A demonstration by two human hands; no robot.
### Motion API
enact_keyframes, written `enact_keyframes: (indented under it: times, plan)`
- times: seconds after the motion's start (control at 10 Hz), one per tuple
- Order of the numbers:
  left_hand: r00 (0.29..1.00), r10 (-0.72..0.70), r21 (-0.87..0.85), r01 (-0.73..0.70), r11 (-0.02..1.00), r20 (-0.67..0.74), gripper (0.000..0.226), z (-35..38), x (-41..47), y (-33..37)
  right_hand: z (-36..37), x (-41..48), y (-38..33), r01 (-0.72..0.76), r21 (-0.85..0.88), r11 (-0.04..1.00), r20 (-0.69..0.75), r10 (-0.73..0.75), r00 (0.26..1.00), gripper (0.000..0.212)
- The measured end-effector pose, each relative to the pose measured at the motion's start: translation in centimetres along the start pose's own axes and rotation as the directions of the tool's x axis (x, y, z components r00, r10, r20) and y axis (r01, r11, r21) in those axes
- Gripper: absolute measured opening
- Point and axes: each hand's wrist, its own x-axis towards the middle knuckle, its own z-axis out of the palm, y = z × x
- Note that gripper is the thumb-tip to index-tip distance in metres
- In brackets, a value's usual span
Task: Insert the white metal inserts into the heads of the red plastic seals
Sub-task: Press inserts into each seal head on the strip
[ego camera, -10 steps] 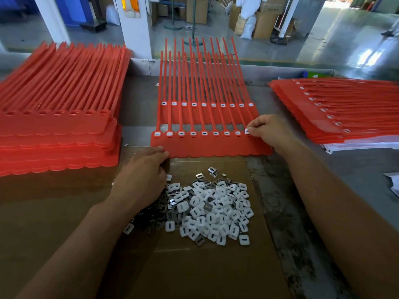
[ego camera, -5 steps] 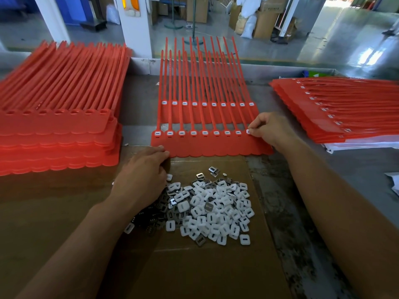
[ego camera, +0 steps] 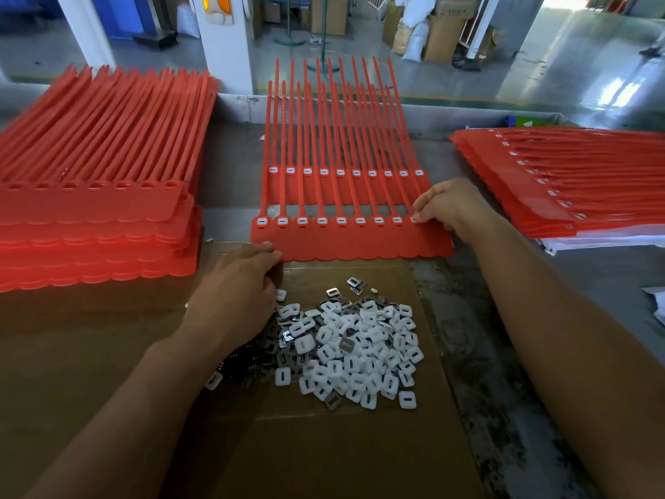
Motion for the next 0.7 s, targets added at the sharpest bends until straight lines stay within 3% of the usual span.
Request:
enact_keyframes:
  times: [0.3, 0.5, 0.6, 0.7]
  plan:
    - [1.0, 0.002, 0.005, -0.002, 1.0, -0.004, 0.046, 0.0, 0.1, 0.0, 0.4, -1.0, 1.6, 0.119, -0.023, 0.993, -0.033, -0.119, 0.992, 0.016]
    - [1.0, -0.002, 0.005, 0.002, 1.0, -0.001, 0.046, 0.0, 0.1, 0.0, 0.0, -4.3, 1.2, 0.328, -0.064, 0.943, 0.027, -0.327, 0.945, 0.01]
    - [1.0, -0.002, 0.005, 0.002, 1.0, 0.001, 0.046, 0.1, 0.1, 0.0, -0.4, -7.0, 0.2, 0.432, -0.147, 0.89, 0.314, -0.372, 0.873, 0.016]
    - [1.0, 0.001, 0.008, -0.001, 1.0, 0.005, 0.046, 0.1, 0.1, 0.0, -0.5, -8.7, -0.1, 0.464, -0.241, 0.852, 0.561, -0.268, 0.783, 0.015]
